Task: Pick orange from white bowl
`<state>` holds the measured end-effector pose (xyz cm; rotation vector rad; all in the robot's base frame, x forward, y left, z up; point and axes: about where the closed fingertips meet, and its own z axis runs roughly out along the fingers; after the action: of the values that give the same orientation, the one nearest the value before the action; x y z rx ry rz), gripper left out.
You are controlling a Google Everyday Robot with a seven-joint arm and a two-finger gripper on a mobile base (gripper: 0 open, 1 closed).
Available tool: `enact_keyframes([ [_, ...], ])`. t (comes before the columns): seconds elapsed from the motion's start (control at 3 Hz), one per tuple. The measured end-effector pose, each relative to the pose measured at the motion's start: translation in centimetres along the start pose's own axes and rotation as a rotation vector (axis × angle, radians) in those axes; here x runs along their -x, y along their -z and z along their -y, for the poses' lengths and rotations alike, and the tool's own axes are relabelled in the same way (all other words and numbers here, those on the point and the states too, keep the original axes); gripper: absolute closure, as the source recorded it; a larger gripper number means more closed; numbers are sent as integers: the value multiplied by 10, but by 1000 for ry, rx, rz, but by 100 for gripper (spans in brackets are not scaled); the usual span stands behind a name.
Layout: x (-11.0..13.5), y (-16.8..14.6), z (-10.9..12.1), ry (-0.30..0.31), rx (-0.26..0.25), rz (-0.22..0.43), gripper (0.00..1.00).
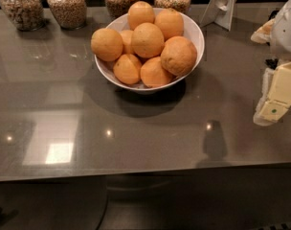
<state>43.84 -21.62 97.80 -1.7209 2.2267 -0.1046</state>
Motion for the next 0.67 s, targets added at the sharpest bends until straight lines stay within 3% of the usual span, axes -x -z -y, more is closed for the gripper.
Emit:
enact_keyframes([
  [0.67, 6, 0, 3, -8, -17, 32, 0],
])
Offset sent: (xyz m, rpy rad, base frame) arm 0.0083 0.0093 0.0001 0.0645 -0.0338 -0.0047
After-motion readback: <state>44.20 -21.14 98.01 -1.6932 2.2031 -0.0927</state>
